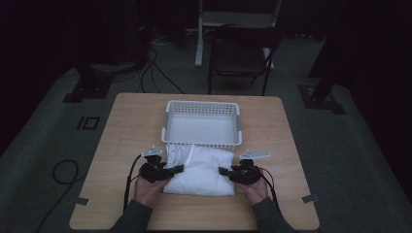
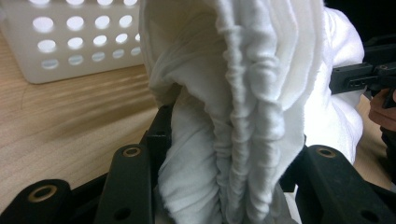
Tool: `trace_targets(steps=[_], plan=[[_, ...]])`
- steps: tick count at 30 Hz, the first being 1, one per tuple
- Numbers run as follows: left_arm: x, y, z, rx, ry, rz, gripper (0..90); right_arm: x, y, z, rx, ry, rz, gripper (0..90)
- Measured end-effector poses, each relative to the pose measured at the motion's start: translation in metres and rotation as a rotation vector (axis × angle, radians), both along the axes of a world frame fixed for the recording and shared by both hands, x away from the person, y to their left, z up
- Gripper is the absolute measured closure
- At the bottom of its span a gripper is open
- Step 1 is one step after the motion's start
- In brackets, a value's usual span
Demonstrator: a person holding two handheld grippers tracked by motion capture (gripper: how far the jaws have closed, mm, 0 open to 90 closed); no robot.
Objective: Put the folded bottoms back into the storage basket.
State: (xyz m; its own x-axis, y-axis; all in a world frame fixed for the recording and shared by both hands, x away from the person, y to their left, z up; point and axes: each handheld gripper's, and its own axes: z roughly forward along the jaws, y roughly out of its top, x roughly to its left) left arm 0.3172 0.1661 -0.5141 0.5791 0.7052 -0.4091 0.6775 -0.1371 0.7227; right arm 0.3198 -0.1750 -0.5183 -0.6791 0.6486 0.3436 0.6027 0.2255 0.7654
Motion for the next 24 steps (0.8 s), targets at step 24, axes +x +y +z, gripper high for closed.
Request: trace_targets(steps=[24], plan=[[-0.012,0.000,0.021,0.000,-0.059,0.012,54.0,-0.010,0.001,0.021,-0.009,-0.076,0.008,70.7]])
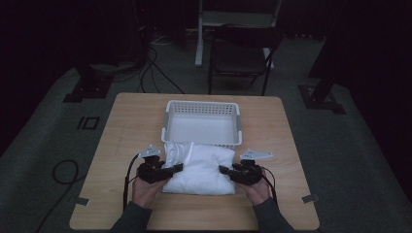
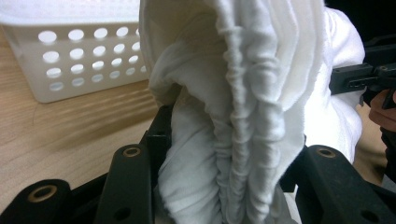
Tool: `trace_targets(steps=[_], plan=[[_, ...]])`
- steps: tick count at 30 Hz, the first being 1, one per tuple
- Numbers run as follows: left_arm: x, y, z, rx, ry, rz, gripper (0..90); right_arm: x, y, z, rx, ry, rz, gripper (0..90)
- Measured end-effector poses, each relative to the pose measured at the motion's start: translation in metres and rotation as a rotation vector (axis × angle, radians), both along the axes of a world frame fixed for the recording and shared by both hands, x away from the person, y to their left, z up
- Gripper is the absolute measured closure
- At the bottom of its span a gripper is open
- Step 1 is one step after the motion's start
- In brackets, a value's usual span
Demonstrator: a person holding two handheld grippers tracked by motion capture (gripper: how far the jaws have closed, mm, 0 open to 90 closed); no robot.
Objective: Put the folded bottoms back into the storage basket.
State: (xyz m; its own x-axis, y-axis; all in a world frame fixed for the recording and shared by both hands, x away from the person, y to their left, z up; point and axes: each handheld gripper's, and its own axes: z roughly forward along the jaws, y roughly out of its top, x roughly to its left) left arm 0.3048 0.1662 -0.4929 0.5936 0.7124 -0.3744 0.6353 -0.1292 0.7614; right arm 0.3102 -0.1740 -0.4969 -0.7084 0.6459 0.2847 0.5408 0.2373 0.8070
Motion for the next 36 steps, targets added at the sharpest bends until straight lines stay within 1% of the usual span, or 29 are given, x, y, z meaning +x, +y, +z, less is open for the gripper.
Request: trace_targets(steps=[4,8,11,15,18,21,26,28,36], plan=[[-0.002,0.001,0.006,-0.005,-0.012,-0.001,53.9,-0.001,0.000,0.005,0.000,-0.011,-0.001,70.7],[-0.003,0.003,0.013,-0.008,-0.028,0.001,54.0,-0.002,0.001,0.013,0.000,-0.034,0.003,70.8],[-0.002,0.003,0.018,-0.004,-0.040,-0.002,54.0,-0.003,0.002,0.018,0.003,-0.044,0.001,70.8],[-0.001,0.003,0.024,-0.016,-0.050,-0.003,53.9,-0.003,0.001,0.024,0.009,-0.057,0.000,70.8],[0.000,0.003,0.029,-0.015,-0.060,-0.005,53.9,-0.003,0.001,0.029,0.008,-0.072,-0.001,70.8],[0.001,0.002,0.033,-0.013,-0.069,-0.004,54.0,-0.002,0.000,0.034,0.011,-0.084,-0.006,70.8],[0.005,0.001,0.039,-0.013,-0.078,-0.006,54.0,0.000,-0.001,0.039,0.008,-0.098,-0.007,70.9],[0.007,0.002,0.040,-0.016,-0.080,-0.007,54.0,0.001,-0.001,0.042,0.011,-0.110,-0.009,70.9],[0.013,0.003,0.050,-0.031,-0.094,-0.006,54.0,0.005,0.000,0.053,0.009,-0.131,-0.013,70.9]])
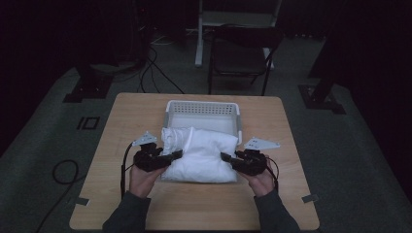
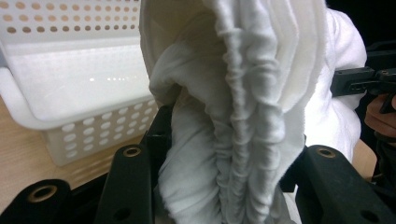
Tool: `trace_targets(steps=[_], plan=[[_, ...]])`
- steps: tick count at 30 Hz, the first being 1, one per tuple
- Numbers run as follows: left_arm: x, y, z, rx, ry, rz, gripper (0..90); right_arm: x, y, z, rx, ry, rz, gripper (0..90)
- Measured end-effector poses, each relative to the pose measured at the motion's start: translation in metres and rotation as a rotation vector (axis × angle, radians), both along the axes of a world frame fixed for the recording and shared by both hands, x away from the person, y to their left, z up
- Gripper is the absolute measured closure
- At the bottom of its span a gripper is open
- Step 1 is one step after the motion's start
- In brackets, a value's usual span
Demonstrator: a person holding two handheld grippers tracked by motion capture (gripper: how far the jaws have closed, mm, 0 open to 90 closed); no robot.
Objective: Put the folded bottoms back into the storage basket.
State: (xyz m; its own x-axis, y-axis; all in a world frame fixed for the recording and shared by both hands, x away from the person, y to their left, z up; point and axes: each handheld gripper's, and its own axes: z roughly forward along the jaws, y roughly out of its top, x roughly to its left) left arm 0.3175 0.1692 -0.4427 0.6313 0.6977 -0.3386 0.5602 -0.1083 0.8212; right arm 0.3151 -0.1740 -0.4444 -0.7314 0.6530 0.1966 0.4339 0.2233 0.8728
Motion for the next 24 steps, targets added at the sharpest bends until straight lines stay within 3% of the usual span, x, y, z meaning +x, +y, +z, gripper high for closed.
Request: trace_targets(steps=[24], plan=[[0.022,-0.002,0.018,-0.018,-0.021,0.001,54.2,0.014,0.000,0.019,0.009,-0.050,-0.038,71.0]])
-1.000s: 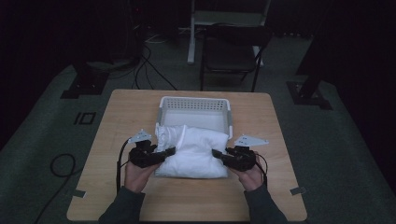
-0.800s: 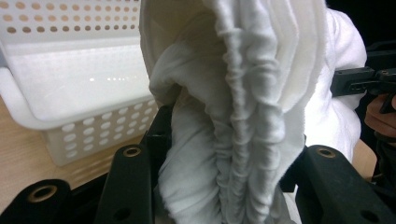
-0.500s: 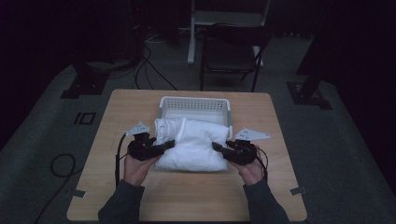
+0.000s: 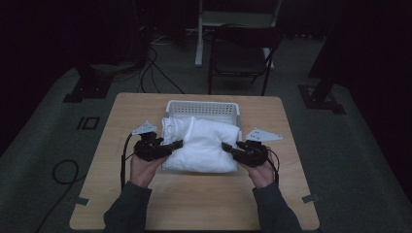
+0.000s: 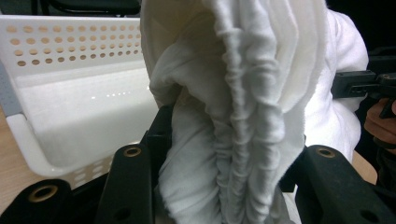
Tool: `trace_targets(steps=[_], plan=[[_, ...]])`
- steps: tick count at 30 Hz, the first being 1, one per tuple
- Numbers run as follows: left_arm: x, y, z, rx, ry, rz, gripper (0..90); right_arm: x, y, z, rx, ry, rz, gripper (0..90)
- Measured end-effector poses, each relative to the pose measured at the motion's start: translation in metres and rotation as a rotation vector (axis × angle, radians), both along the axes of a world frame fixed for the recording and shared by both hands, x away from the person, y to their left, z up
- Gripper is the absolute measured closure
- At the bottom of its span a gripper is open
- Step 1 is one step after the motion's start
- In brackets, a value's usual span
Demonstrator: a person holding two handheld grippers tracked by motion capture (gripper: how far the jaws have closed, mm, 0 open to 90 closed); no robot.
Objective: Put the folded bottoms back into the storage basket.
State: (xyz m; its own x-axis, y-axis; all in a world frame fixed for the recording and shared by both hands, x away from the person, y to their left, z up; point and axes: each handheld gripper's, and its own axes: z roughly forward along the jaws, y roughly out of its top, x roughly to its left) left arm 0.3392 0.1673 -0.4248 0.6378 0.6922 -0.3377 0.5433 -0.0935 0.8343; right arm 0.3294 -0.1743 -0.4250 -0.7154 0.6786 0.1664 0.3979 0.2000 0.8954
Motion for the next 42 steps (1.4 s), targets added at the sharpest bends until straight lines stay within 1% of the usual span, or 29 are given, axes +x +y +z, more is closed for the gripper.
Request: trace_targets(steps=[4,5,7,9,15,31,34,42], plan=[[0.006,-0.001,0.001,-0.011,0.000,-0.004,54.3,0.003,-0.002,0.003,0.002,-0.006,-0.008,71.1],[0.007,-0.001,0.001,-0.020,0.000,-0.004,54.3,0.004,-0.002,0.004,0.003,-0.008,-0.010,71.0],[0.009,-0.001,0.002,-0.019,-0.012,-0.007,54.3,0.006,-0.003,0.006,0.008,-0.012,-0.013,71.1],[0.010,-0.002,0.003,-0.022,-0.014,-0.006,54.3,0.007,-0.003,0.008,0.006,-0.015,-0.017,71.1],[0.014,-0.005,0.007,-0.015,-0.027,-0.002,54.3,0.011,-0.005,0.011,0.003,-0.023,-0.025,71.1],[0.027,-0.008,0.011,-0.010,-0.030,0.010,54.3,0.023,-0.006,0.016,-0.003,-0.023,-0.041,71.1],[0.029,-0.009,0.012,-0.018,-0.028,0.015,54.3,0.025,-0.005,0.018,-0.007,-0.026,-0.043,71.1],[0.034,-0.011,0.016,-0.009,-0.034,0.025,54.3,0.030,-0.006,0.021,-0.010,-0.030,-0.056,71.2]])
